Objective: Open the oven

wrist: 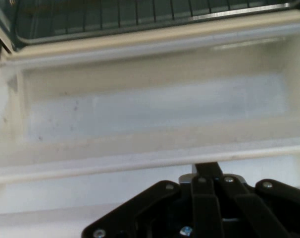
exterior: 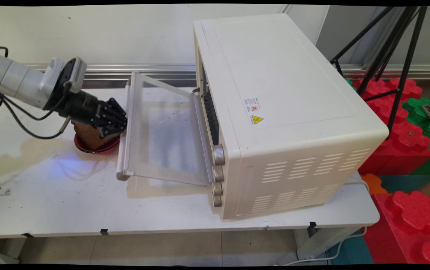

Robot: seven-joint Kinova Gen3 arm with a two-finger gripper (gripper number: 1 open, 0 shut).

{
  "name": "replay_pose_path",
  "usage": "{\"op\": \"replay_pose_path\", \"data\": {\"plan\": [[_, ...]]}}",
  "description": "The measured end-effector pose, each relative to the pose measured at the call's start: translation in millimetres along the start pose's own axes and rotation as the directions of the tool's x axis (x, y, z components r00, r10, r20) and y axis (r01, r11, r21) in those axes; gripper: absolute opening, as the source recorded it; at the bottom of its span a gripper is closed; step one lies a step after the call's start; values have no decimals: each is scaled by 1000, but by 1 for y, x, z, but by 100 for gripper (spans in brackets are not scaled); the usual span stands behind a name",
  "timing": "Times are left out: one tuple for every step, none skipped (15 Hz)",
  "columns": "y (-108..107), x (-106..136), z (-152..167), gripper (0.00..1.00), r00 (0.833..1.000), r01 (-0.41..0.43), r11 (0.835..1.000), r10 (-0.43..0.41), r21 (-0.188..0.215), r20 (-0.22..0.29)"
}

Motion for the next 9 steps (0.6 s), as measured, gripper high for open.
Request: {"op": "replay_pose_path", "data": {"plan": [[1,-3,1,0,1000,2,1000,-2,-1,6],[2,-8,1,0,1000,4,1000,-4,-3,13],[4,-12,2,0,1000,6,1000,-6,-5,20],[5,-16,3,0,1000,8,1000,-7,-7,27],[6,-20,4,0,999,9,1000,-9,-10,34],[7,-24,4,0,999,11,1000,-10,-11,39],[7,-26,5,0,999,11,1000,-11,-12,43],[8,-29,5,0,999,13,1000,-12,-12,48],[9,-31,4,0,999,14,1000,-13,-11,51]]}}
